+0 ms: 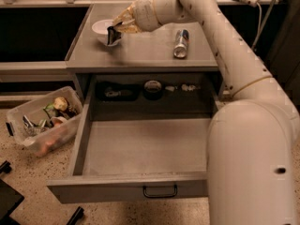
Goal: Pick rxbar chocolate from top drawer and place on counter
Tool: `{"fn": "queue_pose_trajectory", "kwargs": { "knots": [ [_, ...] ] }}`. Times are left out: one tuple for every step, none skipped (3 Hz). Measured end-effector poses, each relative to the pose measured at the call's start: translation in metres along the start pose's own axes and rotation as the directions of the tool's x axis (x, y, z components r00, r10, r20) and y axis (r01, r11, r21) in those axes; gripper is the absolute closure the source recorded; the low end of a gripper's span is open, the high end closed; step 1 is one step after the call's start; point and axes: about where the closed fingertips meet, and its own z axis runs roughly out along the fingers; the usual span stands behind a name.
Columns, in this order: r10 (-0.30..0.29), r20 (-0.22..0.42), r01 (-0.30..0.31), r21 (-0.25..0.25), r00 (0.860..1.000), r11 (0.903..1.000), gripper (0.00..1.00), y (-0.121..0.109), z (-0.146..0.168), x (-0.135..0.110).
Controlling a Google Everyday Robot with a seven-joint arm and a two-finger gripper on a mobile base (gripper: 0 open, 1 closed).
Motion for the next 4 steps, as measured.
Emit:
{"fn": "queue_pose_trajectory", "kwargs": {
  "knots": [
    [-0.010,-0.091,0.013,0.036,0.996,0.9993,1.00,0.003,0.004,0.032],
    [0.040,-0.144,-0.034,0.041,0.989,0.9986,1.00,0.023,-0.012,0.045],
    [0.096,-0.150,-0.103,-0.034,0.984,0.9941,1.00,0.068,-0.039,0.035],
    [0.147,-0.119,-0.160,-0.111,0.982,0.9808,1.00,0.100,-0.067,0.013]
  ]
}}
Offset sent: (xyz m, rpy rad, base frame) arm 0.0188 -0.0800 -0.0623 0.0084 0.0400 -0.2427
